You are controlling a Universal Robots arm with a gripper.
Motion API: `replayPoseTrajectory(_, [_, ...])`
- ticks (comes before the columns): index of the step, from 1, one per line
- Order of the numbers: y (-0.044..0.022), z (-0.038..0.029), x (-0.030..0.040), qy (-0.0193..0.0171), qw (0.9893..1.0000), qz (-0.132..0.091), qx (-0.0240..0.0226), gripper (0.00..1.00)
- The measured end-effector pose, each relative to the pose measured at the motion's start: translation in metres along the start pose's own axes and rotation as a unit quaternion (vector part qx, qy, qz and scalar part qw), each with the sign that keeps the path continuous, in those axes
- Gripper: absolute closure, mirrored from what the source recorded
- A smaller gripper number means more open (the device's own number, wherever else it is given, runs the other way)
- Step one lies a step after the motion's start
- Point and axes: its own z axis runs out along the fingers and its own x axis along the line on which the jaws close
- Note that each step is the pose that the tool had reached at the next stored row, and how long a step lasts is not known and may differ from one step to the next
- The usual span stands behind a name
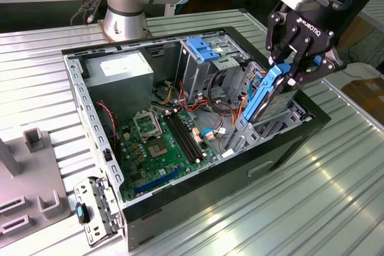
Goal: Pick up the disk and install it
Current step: 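Insert the disk into the insertion slot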
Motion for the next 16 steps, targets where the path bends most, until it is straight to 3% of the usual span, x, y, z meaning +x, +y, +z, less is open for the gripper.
replayPoseTrajectory(16, [0.0003,0.0173,0.0003,0.0,1.0,0.0,0.0,0.63])
